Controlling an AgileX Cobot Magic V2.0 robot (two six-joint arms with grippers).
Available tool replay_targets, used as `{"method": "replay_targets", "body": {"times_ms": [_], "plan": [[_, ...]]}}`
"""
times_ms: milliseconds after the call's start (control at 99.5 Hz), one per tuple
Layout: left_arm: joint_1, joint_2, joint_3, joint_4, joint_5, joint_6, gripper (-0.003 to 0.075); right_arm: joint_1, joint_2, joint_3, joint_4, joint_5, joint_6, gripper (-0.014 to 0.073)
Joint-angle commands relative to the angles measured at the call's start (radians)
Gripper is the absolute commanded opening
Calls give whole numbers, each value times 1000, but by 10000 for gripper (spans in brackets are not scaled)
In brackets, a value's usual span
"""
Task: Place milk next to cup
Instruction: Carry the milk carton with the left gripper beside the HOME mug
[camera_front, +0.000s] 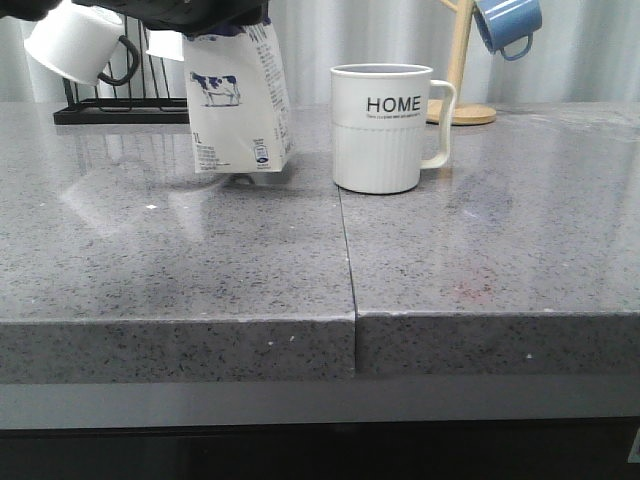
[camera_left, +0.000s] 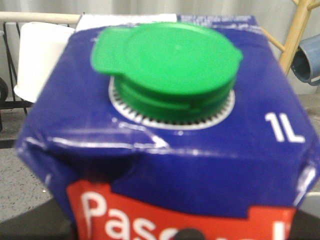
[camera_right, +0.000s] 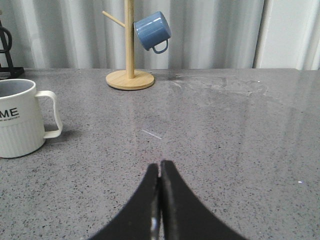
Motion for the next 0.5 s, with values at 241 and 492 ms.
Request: {"method": "replay_targets", "body": {"times_ms": [241,492], "plan": [[-21,-32,-70,27,-151,13,130,-6,9,-25,-9,-82,1,-122],[-29,-27,-70,20,-135,34,369,-6,9,-25,-9,-82,1,-122]]}}
